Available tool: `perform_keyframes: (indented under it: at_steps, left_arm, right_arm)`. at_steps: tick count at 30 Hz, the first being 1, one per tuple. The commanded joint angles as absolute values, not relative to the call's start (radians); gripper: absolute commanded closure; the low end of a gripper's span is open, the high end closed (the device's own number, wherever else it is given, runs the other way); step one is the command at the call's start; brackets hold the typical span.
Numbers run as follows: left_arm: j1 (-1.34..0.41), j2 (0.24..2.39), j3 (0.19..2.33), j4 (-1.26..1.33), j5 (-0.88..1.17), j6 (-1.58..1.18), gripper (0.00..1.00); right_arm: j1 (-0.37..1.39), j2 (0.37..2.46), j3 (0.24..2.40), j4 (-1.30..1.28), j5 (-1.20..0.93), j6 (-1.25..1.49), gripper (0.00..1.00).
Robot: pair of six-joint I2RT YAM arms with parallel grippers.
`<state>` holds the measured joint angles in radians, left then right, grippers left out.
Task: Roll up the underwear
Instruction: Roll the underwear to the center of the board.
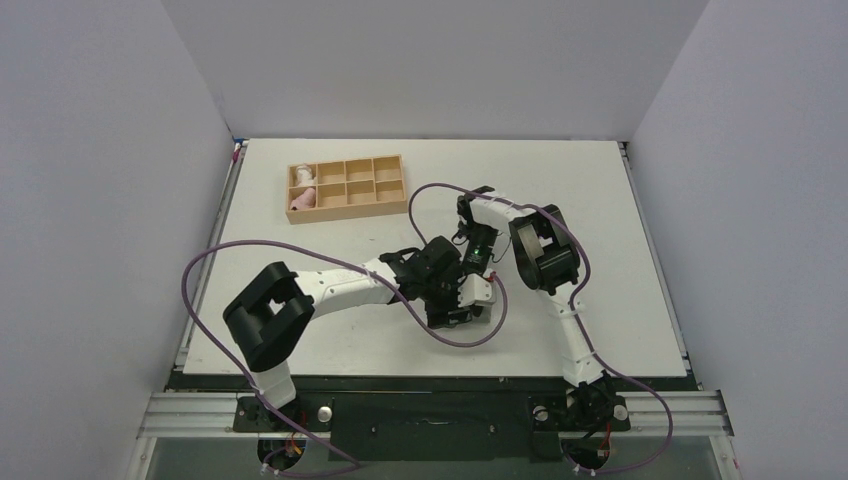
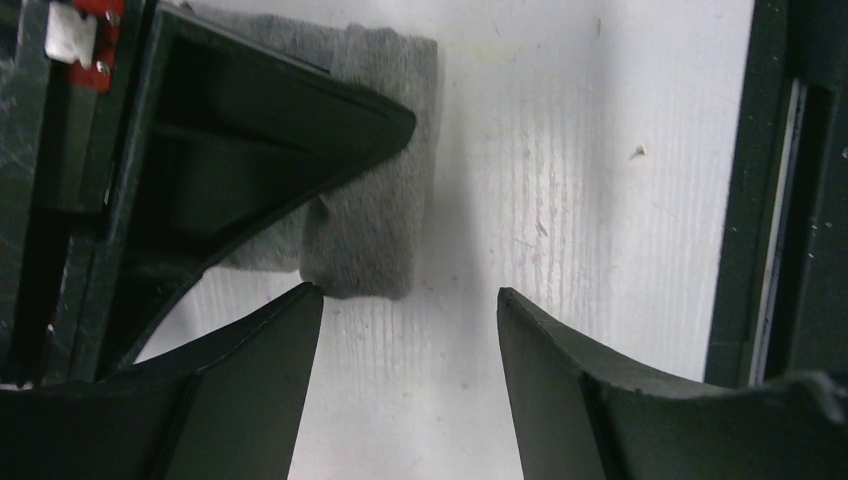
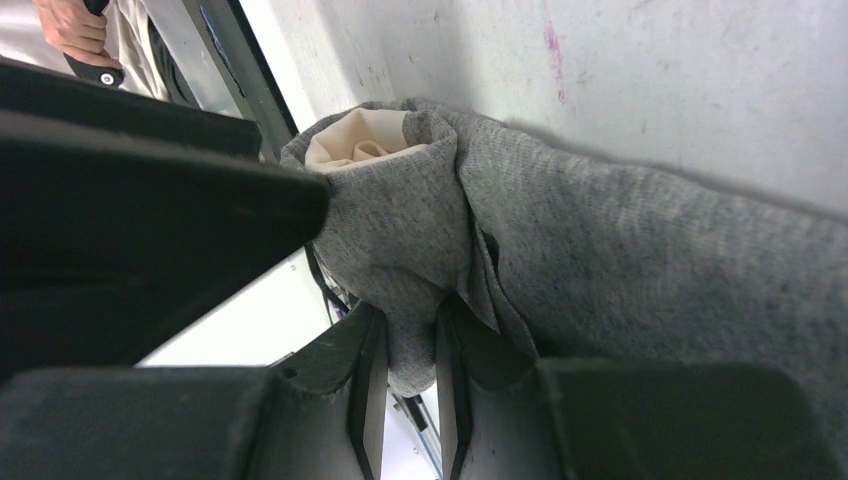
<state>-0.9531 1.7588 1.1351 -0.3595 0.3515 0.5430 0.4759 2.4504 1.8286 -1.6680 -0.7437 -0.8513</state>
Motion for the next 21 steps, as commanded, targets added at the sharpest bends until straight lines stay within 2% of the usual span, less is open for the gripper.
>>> perform_keyframes:
  at_steps: [1, 21]
  left_arm:
    - [-0.971, 1.771, 1.164, -0.236, 0.308, 0.567, 0.37]
    - [-0.992, 1.889, 1.135, -0.091, 0.306, 0.531, 0.38]
  right_arm:
    - [0.491, 2.491, 1.848, -1.57, -0.71, -0.884, 1.0]
    - [0.491, 2.489, 1.843, -1.569, -0.713, -0.888, 1.0]
